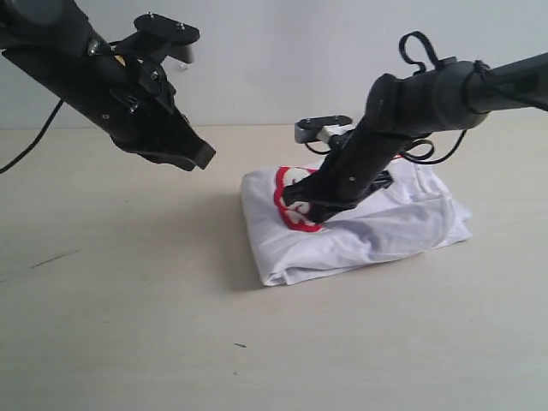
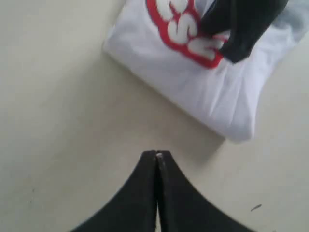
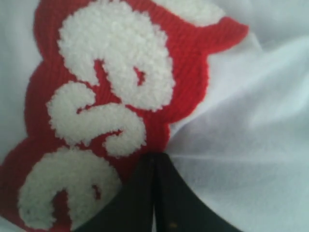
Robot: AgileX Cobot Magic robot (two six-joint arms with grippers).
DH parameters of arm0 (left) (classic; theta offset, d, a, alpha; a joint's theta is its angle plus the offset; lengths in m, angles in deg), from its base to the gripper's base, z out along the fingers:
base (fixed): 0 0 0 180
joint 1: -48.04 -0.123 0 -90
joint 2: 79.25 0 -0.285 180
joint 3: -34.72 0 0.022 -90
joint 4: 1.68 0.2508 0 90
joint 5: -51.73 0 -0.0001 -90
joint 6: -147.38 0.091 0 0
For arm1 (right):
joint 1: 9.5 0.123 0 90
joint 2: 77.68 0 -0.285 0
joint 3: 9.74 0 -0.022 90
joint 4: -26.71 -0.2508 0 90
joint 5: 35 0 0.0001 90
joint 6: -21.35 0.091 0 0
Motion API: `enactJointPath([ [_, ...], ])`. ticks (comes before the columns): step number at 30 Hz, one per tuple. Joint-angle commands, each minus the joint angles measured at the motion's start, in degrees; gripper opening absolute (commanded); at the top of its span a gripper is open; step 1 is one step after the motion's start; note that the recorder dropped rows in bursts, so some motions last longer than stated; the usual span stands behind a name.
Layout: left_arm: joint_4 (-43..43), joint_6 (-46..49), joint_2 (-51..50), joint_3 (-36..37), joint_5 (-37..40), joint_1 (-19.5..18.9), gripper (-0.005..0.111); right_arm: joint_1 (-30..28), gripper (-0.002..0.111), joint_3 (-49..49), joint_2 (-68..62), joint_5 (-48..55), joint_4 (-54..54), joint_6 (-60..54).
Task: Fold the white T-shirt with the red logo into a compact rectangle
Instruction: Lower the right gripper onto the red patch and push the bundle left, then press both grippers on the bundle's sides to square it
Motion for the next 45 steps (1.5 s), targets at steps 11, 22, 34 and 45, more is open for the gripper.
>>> enactJointPath([
  [11,-6.1,4.7,6.0,10.4,-5.5,-1.5,0.0,7.3,0.0,-0.5,6.3,1.0,-5.3,-0.6],
  [22,-29.3,25.8,-5.2,14.5,-9.6,0.8,0.0,-3.4,0.0,-2.9,12.9,5.3,12.4,13.3],
  [34,-2.5,2.6,-19.0,10.9,-8.1,-2.4,0.0,-3.7,0.0,-8.6,9.6,-1.6,13.4,11.8],
  [45,1.3,-1.3,-14.9,10.9,-4.0,-7.6,0.0,-3.7,0.0,-8.6,11.8,-0.3,11.7,9.4],
])
